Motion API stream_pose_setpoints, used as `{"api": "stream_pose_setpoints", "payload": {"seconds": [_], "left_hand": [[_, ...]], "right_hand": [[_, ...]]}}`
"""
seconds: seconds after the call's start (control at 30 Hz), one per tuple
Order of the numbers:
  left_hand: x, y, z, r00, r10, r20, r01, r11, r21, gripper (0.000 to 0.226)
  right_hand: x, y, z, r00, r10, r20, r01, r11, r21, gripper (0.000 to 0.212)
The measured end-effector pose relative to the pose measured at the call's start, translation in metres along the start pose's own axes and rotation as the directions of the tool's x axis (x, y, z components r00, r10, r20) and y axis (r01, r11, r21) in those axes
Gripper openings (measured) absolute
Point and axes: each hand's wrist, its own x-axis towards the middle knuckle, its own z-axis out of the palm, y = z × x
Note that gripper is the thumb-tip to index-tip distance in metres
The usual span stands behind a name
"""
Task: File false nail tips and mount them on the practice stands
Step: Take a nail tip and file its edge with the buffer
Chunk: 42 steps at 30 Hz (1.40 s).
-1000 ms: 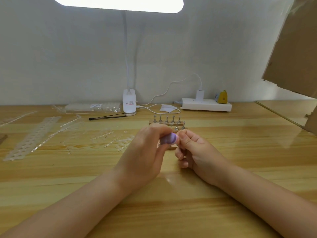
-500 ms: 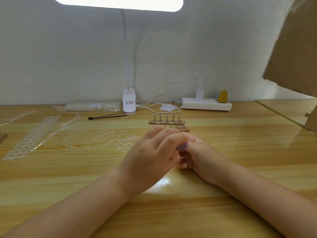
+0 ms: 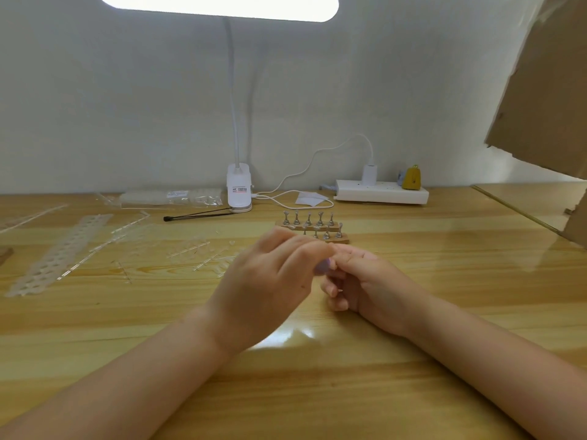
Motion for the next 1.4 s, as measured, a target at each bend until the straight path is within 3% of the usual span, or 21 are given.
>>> {"api": "stream_pose_setpoints", "payload": {"seconds": [0.17, 0.27, 0.33, 0.5, 0.57, 0.67, 0.77, 0.83, 0.93, 1.0, 1.13, 1.2, 1.27, 1.33, 1.4], "left_hand": [[0.003, 0.013, 0.006, 0.99, 0.14, 0.023, -0.138, 0.987, -0.08, 0.039], [0.001, 0.002, 0.0, 0.999, 0.007, 0.04, -0.004, 0.997, -0.077, 0.038], [0.0, -0.002, -0.003, 0.997, -0.068, 0.024, 0.069, 0.995, -0.075, 0.033], [0.003, 0.015, 0.006, 0.998, 0.056, 0.032, -0.052, 0.99, -0.131, 0.036], [0.0, 0.008, 0.004, 0.997, -0.013, 0.08, 0.021, 0.995, -0.101, 0.043], [-0.005, -0.001, -0.001, 0.989, -0.129, 0.077, 0.135, 0.988, -0.071, 0.045], [0.004, 0.012, 0.003, 0.995, -0.098, 0.024, 0.1, 0.981, -0.168, 0.042], [0.004, 0.017, 0.006, 0.996, -0.069, 0.049, 0.077, 0.979, -0.189, 0.043], [-0.004, 0.004, 0.002, 0.981, -0.152, 0.122, 0.166, 0.98, -0.112, 0.047], [-0.006, -0.002, -0.002, 0.975, -0.202, 0.094, 0.21, 0.973, -0.093, 0.048], [0.005, 0.012, 0.005, 0.994, -0.099, 0.037, 0.105, 0.977, -0.186, 0.046], [0.002, 0.012, 0.006, 0.993, -0.064, 0.095, 0.079, 0.984, -0.16, 0.051], [-0.005, 0.001, 0.002, 0.986, -0.116, 0.117, 0.126, 0.988, -0.09, 0.052], [-0.006, -0.005, -0.002, 0.985, -0.15, 0.081, 0.156, 0.986, -0.06, 0.051], [-0.002, 0.0, -0.001, 0.997, -0.075, 0.023, 0.077, 0.994, -0.082, 0.043]], "right_hand": [[0.002, 0.002, -0.001, 0.997, 0.023, 0.074, -0.018, 0.998, -0.059, 0.019], [0.002, 0.0, -0.004, 0.999, 0.028, 0.043, -0.029, 1.0, 0.009, 0.009], [0.002, 0.0, -0.005, 0.999, 0.034, 0.032, -0.035, 0.998, 0.046, 0.014], [0.003, 0.002, -0.004, 0.998, 0.019, 0.058, -0.018, 1.0, -0.022, 0.024], [0.002, 0.002, -0.003, 0.999, 0.002, 0.053, -0.002, 1.0, 0.013, 0.014], [0.001, 0.0, -0.002, 1.0, 0.008, 0.011, -0.009, 0.998, 0.067, 0.018], [0.003, 0.004, -0.002, 1.0, -0.012, -0.012, 0.012, 1.0, -0.001, 0.012], [0.003, 0.004, -0.002, 1.0, 0.001, -0.022, -0.002, 0.999, -0.042, 0.02], [0.003, 0.002, -0.002, 1.0, 0.003, -0.022, -0.002, 0.998, 0.055, 0.016], [0.003, 0.001, -0.001, 0.999, 0.017, -0.05, -0.012, 0.995, 0.099, 0.019], [0.004, 0.004, -0.002, 0.999, 0.008, -0.048, -0.007, 1.0, 0.025, 0.012], [0.004, 0.004, -0.002, 1.0, 0.007, -0.025, -0.007, 1.0, 0.004, 0.011], [0.004, 0.002, -0.002, 0.999, 0.028, -0.033, -0.026, 0.998, 0.065, 0.017], [0.003, 0.001, -0.001, 0.998, 0.038, -0.045, -0.034, 0.996, 0.086, 0.021], [0.002, 0.001, -0.001, 0.999, 0.024, -0.035, -0.022, 0.999, 0.047, 0.017]]}}
